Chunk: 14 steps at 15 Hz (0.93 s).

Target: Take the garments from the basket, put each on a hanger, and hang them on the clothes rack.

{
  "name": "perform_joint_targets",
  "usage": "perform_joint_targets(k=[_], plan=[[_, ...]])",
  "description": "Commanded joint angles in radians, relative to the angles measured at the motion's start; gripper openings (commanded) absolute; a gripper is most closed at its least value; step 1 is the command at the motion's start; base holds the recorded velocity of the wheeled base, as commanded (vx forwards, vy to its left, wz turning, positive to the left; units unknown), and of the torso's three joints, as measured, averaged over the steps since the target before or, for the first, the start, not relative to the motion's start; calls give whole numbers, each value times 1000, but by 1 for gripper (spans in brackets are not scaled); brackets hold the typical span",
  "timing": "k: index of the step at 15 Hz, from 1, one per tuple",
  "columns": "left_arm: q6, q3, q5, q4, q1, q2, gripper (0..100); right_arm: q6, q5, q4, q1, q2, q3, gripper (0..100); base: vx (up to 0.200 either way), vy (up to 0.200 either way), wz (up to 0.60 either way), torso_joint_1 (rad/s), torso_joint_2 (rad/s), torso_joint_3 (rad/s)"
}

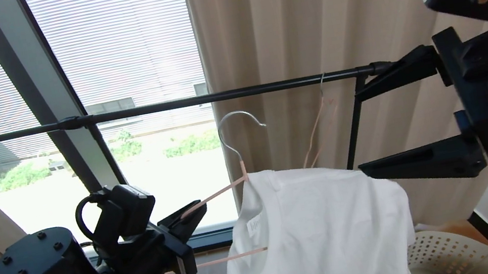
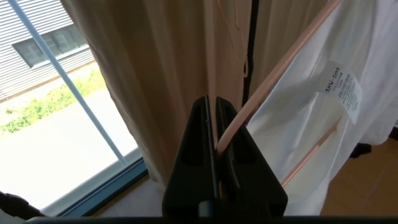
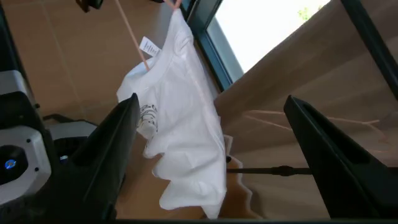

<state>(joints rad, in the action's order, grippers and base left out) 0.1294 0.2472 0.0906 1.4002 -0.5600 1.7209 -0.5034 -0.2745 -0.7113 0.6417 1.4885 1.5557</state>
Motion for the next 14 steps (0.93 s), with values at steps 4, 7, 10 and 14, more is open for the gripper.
perform_joint_targets(k=[4, 7, 10, 14], plan=[[26, -20, 1, 0, -14, -27, 0, -254, -264, -505, -149, 288, 402, 100, 0, 0, 0, 0, 0, 0], [24, -20, 4, 0, -15, -30, 0, -231, -261, -488, -120, 322, 389, 100, 0, 0, 0, 0, 0, 0], [24, -22, 11, 0, -15, -30, 0, -228, -259, -485, -122, 340, 391, 100, 0, 0, 0, 0, 0, 0], [23, -22, 11, 0, -23, -32, 0, -228, -258, -478, -120, 375, 389, 100, 0, 0, 0, 0, 0, 0]])
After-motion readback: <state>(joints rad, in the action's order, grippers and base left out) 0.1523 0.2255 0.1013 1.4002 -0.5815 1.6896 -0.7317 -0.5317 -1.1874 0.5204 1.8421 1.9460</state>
